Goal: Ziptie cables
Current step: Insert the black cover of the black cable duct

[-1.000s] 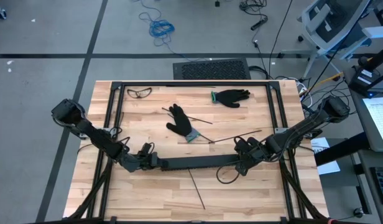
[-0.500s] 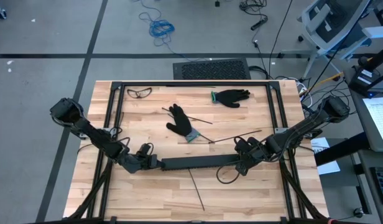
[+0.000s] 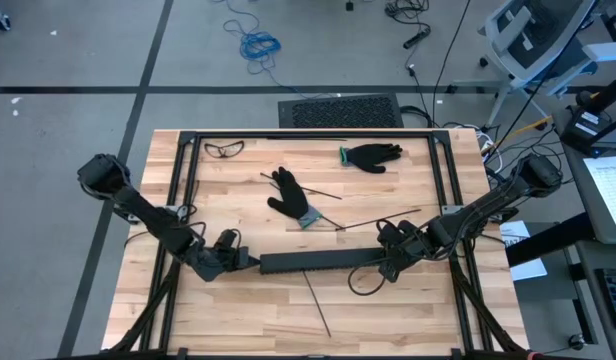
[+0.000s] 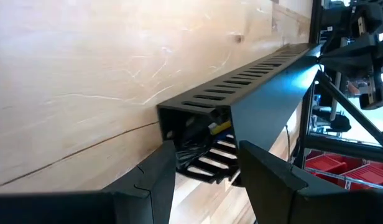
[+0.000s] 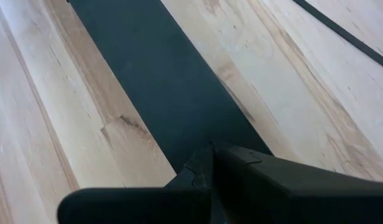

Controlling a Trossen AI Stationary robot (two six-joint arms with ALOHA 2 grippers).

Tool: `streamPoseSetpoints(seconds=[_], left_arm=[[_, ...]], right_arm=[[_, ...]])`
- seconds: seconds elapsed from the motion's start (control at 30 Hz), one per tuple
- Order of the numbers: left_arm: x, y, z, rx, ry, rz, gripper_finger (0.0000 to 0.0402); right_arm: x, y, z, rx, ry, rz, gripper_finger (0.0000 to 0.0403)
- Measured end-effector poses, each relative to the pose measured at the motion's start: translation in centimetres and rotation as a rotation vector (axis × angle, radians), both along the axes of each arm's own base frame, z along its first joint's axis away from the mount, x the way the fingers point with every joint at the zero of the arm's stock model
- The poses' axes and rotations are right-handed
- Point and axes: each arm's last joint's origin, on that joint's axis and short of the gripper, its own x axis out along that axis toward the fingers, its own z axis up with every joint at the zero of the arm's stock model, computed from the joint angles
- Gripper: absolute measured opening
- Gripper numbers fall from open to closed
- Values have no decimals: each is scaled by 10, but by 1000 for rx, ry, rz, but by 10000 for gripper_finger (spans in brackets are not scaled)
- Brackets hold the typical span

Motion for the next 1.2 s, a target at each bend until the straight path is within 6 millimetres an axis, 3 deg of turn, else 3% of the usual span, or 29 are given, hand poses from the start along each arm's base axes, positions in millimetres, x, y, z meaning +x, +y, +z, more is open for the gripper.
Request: streamPoseSetpoints(seconds=[0.47, 1.2], left_arm=[[-36, 15, 21, 57, -11, 147, 170], [-39, 21, 26, 84, -40, 186, 170]], right_arm=[[0, 0, 0, -4, 2, 8, 0], [-3, -2, 6, -4, -23, 47, 0]])
